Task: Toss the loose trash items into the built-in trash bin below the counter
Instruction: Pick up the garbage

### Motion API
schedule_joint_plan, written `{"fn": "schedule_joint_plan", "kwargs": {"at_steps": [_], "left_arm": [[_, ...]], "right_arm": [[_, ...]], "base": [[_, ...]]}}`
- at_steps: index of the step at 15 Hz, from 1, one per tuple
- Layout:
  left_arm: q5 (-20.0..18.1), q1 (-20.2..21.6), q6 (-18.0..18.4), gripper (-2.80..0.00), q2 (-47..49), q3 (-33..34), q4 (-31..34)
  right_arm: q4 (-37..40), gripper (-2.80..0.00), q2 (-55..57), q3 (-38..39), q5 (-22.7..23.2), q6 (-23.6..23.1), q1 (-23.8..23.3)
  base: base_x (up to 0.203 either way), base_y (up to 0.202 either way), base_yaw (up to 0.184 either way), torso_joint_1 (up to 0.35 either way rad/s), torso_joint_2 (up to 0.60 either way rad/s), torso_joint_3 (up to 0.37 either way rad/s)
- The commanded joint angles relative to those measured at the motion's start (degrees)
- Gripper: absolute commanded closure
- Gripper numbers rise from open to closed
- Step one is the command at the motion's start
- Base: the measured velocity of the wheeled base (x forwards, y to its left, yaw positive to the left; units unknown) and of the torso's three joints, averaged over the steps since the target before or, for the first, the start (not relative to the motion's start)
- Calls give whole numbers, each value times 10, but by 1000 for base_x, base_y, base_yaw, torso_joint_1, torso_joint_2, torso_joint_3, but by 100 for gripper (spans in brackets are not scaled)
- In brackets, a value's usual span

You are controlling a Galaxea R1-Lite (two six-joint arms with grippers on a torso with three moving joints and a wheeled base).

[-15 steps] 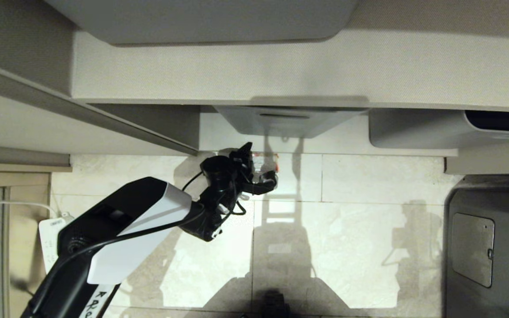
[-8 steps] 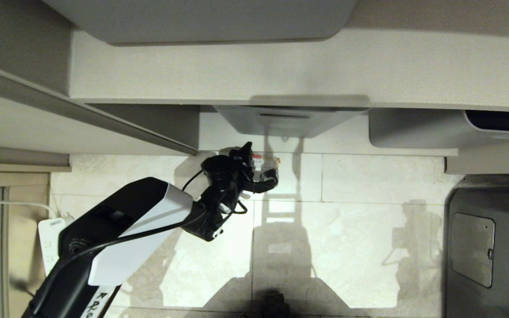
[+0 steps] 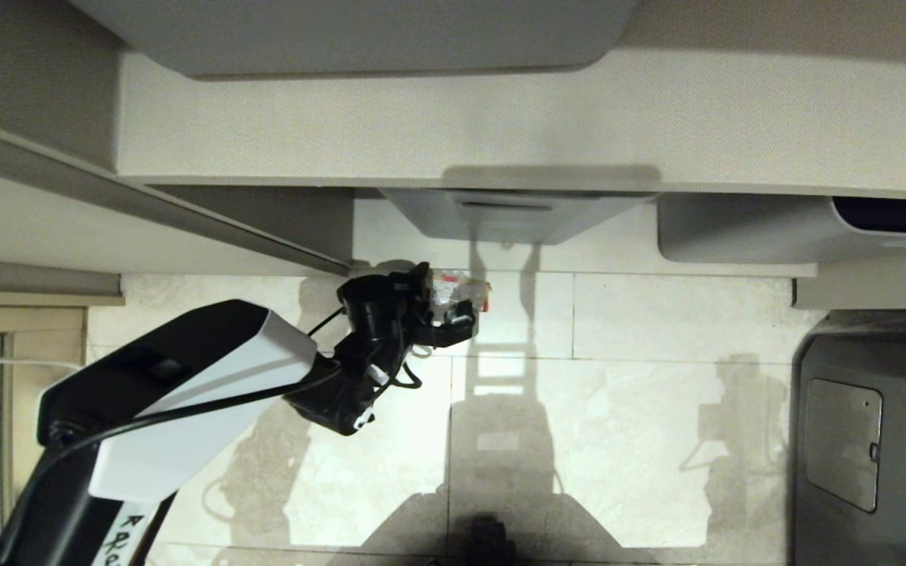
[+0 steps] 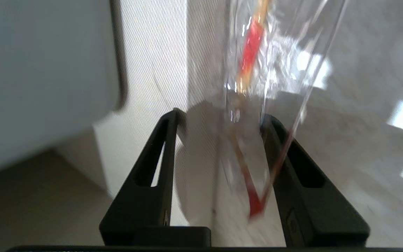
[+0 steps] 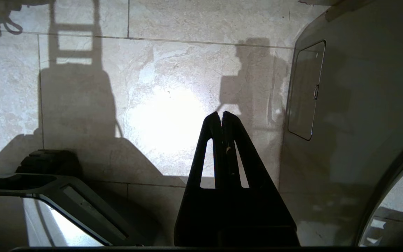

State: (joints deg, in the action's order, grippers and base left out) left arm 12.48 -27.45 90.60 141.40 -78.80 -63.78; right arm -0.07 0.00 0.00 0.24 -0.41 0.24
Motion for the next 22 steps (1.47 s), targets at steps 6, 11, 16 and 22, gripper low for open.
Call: {"fn": "schedule_joint_plan", "kwargs": {"at_steps": [6,11,16,22], "left_arm": [[35,-22,-81,0,-156,139,18],[41,-44,-95,0,-180,169,21],[69,-60,-144,0,-254,279,22],[98,-64,-172,0,-360,358,53]], "right_arm": [[0,0,-1,0,0,0,0],[0,0,-1,0,0,0,0],[0,0,-1,0,0,0,0],[0,0,-1,0,0,0,0]], "base": [[0,0,0,0,0,0],[0,0,0,0,0,0],[0,0,0,0,0,0],[0,0,0,0,0,0]]}}
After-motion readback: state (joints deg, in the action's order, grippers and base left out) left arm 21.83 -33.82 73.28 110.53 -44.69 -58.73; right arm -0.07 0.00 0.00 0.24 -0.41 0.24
